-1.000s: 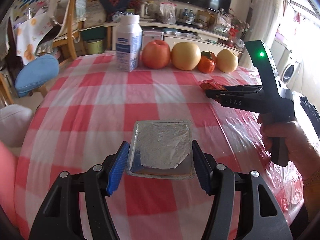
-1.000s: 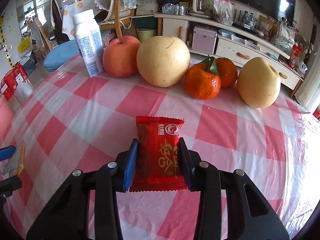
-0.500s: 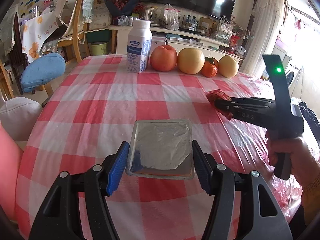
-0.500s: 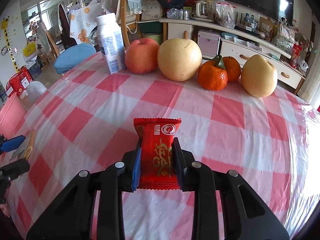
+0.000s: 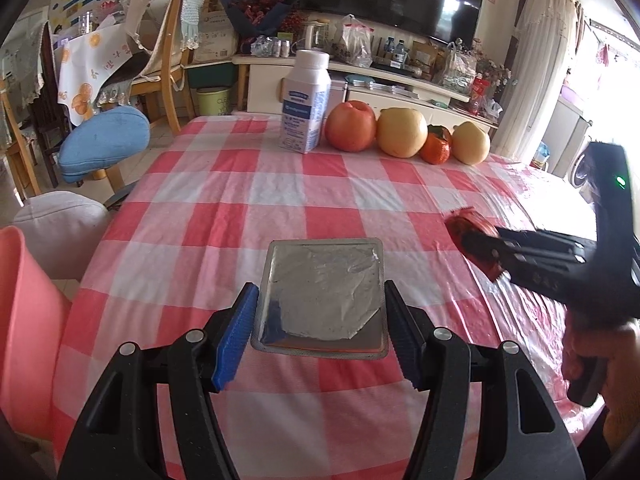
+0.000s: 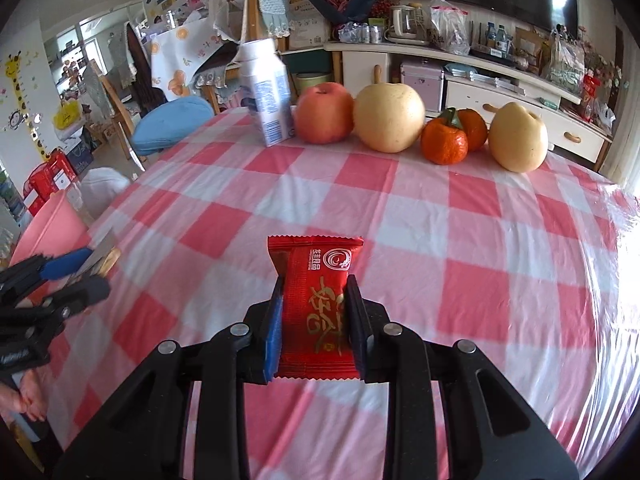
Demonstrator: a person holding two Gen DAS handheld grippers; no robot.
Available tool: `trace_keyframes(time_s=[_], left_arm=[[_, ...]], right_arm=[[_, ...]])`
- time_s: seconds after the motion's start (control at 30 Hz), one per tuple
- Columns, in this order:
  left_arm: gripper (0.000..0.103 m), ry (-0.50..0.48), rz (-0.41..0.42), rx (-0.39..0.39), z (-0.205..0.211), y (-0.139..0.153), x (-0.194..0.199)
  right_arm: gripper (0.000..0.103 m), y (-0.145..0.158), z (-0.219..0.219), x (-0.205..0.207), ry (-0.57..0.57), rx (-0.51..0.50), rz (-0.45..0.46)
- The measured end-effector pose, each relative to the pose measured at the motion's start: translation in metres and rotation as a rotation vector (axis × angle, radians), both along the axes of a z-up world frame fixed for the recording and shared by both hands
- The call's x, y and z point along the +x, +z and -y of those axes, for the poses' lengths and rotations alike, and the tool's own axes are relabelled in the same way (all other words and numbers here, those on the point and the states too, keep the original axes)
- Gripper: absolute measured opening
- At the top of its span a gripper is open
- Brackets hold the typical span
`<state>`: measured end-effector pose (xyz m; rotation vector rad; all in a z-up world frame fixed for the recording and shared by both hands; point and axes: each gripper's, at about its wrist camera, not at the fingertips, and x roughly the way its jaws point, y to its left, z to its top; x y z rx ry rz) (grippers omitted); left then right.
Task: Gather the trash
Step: 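Carry the foil tray with left tool while right tool carries the red candy toward the bucket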
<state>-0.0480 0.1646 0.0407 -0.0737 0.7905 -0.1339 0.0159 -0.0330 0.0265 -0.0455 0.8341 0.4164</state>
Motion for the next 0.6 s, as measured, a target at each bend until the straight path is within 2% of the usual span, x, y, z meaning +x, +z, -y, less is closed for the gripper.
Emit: trace_keyframes(time_s=[0.33, 0.6], left_arm=[[0.063, 0.057, 0.044, -0.024, -0.023, 0.024, -0.009], [0.063, 0.146, 0.099, -0.046, -0.062, 0.048, -0.017]], right_arm=[[0.03, 0.013, -0.03, -0.042, 0.037, 0.048, -0.019], [0.03, 0.04, -0.084, -0.066, 0.13, 0.076, 0.014]])
